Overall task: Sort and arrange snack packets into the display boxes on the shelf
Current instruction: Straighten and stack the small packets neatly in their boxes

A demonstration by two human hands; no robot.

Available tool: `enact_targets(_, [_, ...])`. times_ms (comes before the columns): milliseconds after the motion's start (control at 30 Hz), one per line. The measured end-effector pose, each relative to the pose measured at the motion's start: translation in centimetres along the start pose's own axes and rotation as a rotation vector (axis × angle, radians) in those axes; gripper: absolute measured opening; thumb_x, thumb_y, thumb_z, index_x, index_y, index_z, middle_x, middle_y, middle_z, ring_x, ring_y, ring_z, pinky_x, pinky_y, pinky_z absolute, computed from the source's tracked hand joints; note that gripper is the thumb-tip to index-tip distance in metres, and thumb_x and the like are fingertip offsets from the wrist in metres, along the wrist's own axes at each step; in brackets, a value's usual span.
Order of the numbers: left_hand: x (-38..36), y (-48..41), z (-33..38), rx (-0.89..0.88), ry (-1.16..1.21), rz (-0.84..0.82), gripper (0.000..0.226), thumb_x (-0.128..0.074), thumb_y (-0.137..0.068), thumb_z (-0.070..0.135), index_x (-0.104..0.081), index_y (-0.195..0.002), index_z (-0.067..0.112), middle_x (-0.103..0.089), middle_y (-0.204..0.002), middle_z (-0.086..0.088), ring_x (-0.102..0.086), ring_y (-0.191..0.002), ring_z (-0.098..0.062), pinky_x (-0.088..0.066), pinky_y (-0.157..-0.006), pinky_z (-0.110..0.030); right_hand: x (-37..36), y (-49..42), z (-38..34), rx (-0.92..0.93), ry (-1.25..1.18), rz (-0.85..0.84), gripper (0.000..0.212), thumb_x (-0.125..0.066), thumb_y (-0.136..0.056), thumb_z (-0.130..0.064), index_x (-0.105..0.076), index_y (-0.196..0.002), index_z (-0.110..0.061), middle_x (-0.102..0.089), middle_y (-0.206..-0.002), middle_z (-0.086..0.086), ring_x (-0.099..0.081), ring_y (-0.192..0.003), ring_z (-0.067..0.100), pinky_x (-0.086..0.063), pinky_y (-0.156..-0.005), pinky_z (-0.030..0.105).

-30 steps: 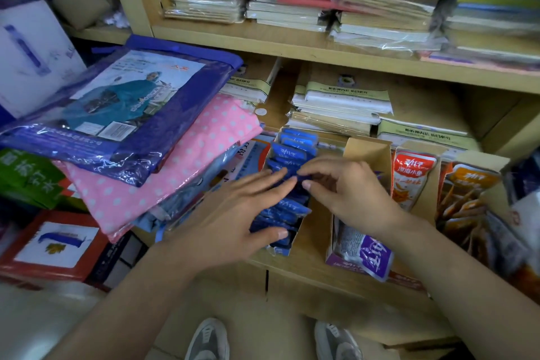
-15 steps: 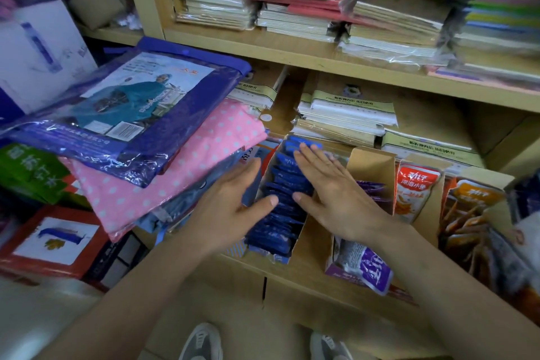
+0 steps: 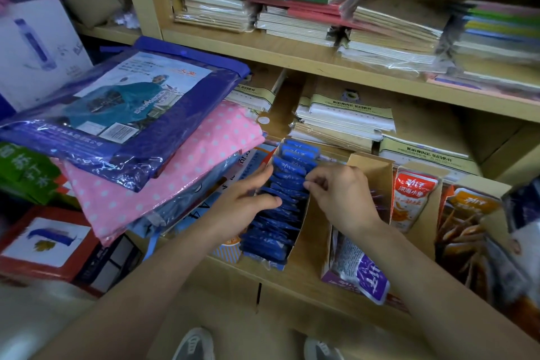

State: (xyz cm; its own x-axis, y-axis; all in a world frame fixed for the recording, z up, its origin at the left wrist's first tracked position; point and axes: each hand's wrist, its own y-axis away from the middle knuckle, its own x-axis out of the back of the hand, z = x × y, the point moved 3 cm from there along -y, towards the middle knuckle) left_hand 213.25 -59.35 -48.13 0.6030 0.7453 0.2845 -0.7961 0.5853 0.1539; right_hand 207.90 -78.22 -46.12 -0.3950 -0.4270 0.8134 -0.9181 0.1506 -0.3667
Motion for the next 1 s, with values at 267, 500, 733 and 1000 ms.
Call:
enact_targets(267, [1.9,-1.2,-0.6,-0.243,-0.241,0.300,0.029,-0.063,-0.098,0.014,-0.072,-0.124,0.024,-0.073,-0.109,0.010,-0.067,-0.102,-0.005,-0.055,-0.091,-0.025,1.4,0.0,0.3,-0.075,-0.062,0.041,0.013,-0.078,-0.085,-0.013,-0.079,-0.098,-0.013,-0.072,-0.084,-0.003,-0.064,-0.075,0.007,-0.056,-0.078,0.024])
enact_targets(500, [2.6,-3.0,-0.2,-0.361,-0.364,0.437,0.016,-0.082,-0.081,0.008,-0.082,-0.092,0.019,-0.075,-0.084,0.010,-0.070,-0.075,-0.004,-0.060,-0.074,-0.032,0.9,-0.4,0.2,-0.015,-0.014,-0.019,0.006,-0.076,-0.087,-0.014,-0.081,-0.091,-0.016,-0.075,-0.088,-0.004,-0.066,-0.077,0.010,-0.057,-0.083,0.035])
enact_targets(733, [2.2,-3.6,0.0,-0.284,-0.106,0.365,0.015,-0.082,-0.078,-0.002,-0.081,-0.087,0.010,-0.075,-0.088,0.008,-0.070,-0.082,0.000,-0.055,-0.077,-0.015,0.7,-0.6,0.1,0.008,-0.020,-0.075,0.005,-0.078,-0.085,-0.016,-0.080,-0.089,-0.019,-0.065,-0.080,-0.010,-0.060,-0.071,0.006,-0.056,-0.074,0.031])
enact_targets(1000, [1.2,-4.5,0.9,-0.379,-0.233,0.420,0.026,-0.073,-0.090,0.011,-0.076,-0.116,0.015,-0.075,-0.098,0.009,-0.068,-0.087,-0.003,-0.052,-0.083,-0.016,2.3,-1.4,1.7,-0.131,-0.121,0.020,0.014,-0.079,-0.085,-0.016,-0.077,-0.100,-0.015,-0.074,-0.087,-0.004,-0.067,-0.079,0.006,-0.058,-0.078,0.020])
